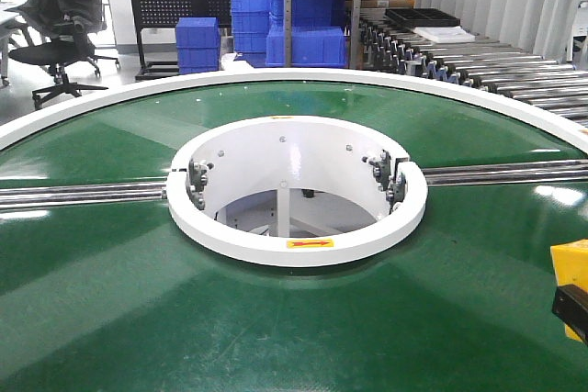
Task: Pick red and yellow blocks into blue bin
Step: 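Lift the red cube and yellow brick off the belt with both grippers, then drive the base to the shelf holding both blocks in the grippers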
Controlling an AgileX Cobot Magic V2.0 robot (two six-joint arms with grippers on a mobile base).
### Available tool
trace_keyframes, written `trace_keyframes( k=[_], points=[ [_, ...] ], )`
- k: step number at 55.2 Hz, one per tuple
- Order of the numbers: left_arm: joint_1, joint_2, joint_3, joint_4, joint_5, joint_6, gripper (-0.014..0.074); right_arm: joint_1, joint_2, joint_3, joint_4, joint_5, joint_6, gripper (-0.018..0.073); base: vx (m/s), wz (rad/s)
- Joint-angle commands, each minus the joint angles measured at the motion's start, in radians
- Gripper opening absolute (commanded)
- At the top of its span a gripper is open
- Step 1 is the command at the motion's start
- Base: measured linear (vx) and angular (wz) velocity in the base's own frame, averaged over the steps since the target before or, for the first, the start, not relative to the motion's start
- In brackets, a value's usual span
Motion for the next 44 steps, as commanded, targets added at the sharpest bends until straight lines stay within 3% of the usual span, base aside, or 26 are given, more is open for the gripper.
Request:
trace_keyframes(
  k=[1,44],
  points=[
    [-0.002,0.001,-0.026,-0.018,-0.083,0.002,-0.0001,-0.002,0.002,-0.030,-0.012,-0.082,-0.009,-0.0010,0.00,0.00],
    [-0.002,0.001,-0.026,-0.018,-0.078,0.002,0.0000,-0.002,0.002,-0.030,-0.008,-0.082,-0.009,-0.0010,-0.02,0.06]
  ],
)
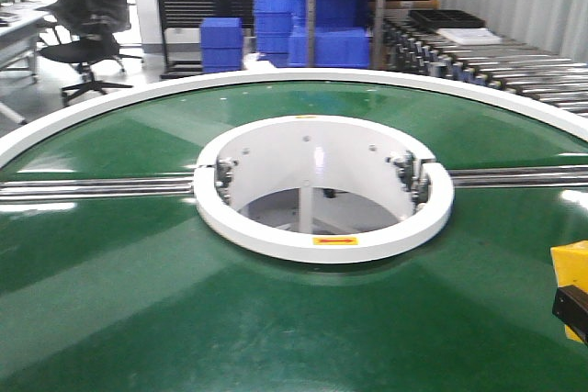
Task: Pick red and yellow blocks into blue bin
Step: 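Drive the base to the shelf holding both blocks in the grippers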
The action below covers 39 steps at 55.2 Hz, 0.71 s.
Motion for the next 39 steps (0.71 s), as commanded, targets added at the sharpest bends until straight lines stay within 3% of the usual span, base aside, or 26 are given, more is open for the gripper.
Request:
trace_keyframes(
  k=[1,39],
  points=[
    [-0.002,0.001,-0.026,-0.018,-0.078,0.002,0.0000,-0.002,0.002,-0.031,-0.008,-0.082,-0.009,-0.0010,-0.07,0.28],
    [-0.002,0.001,-0.026,-0.018,-0.077,0.002,0.0000,-0.002,0.002,-0.031,-0.008,-0.082,-0.009,-0.0010,-0.13,0.57]
  ],
)
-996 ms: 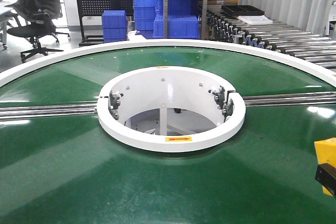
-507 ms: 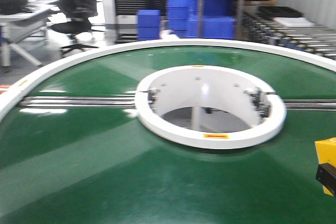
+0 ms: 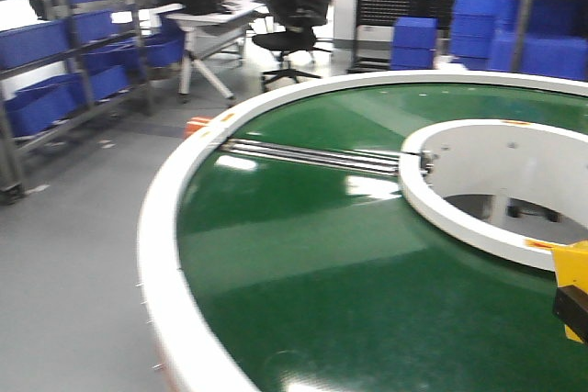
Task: Pick red and yellow blocks into blue bin
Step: 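Drive the base to the shelf holding both blocks in the grippers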
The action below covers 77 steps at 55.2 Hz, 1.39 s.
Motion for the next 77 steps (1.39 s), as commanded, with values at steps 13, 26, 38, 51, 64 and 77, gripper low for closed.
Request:
trace_keyframes(
  k=[13,26,38,51,64,77],
  points=[
    [-0.002,0.001,-0.026,-0.015,-0.073,0.002,0.0000,-0.002,0.002,-0.031,-0.009,-0.083,-0.009,-0.0010,-0.14,0.55],
    [-0.002,0.001,-0.026,-0.015,-0.072,0.002,0.0000,-0.002,0.002,-0.031,-0.009,-0.083,-0.009,-0.0010,-0.12,0.47],
    [-0.002,0.001,-0.026,-0.015,-0.072,0.002,0.0001,-0.002,0.002,-0.031,-0.009,-0.083,-0.009,-0.0010,-0.09,0.39],
    [-0.002,0.001,-0.026,-0.015,-0.072,0.002,0.0001,-0.002,0.002,-0.031,-0.009,-0.083,-0.009,-0.0010,-0.04,0.38],
    [-0.002,0.001,-0.026,-0.015,-0.072,0.002,0.0001,-0.002,0.002,-0.031,-0.009,-0.083,-0.009,-0.0010,0.03,0.49],
    [-0.002,0.001,-0.026,-0.015,-0.072,0.002,0.0001,-0.002,0.002,-0.031,-0.009,-0.083,-0.009,-0.0010,0.11,0.60]
  ],
)
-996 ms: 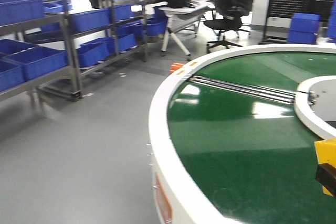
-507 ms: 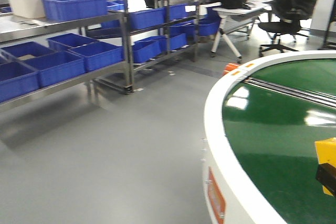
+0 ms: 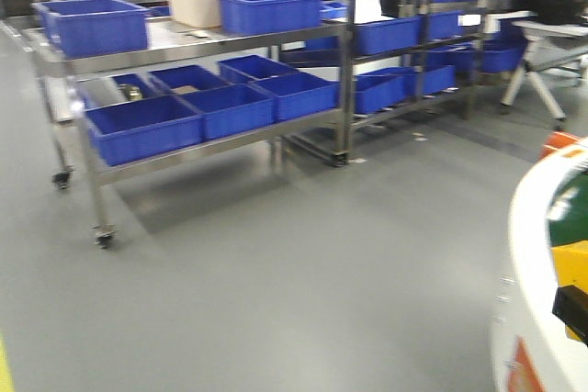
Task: Pick red and yellow blocks into blue bin
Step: 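Drive the base to the shelf holding both blocks in the grippers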
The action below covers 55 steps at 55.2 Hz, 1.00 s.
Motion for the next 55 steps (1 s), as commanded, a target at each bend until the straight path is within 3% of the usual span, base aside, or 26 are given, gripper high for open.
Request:
trace_keyframes(
  k=[1,29,55],
  points=[
    [-0.002,0.001,-0.026,-0.015,-0.073,0.002,0.0001,-0.002,0.002,-0.031,-0.009,-0.084,-0.009,-0.0010,0.15,0.58],
    [-0.002,0.000,-0.026,-0.015,-0.073,0.002,0.0001,-0.002,0.002,-0.031,-0.009,-0.084,-0.009,-0.0010,0.22,0.43],
    [-0.002,0.000,-0.026,-0.015,-0.072,0.002,0.0001,-0.002,0.002,-0.031,-0.009,-0.061,-0.009,-0.0010,0.39,-0.10]
  ],
)
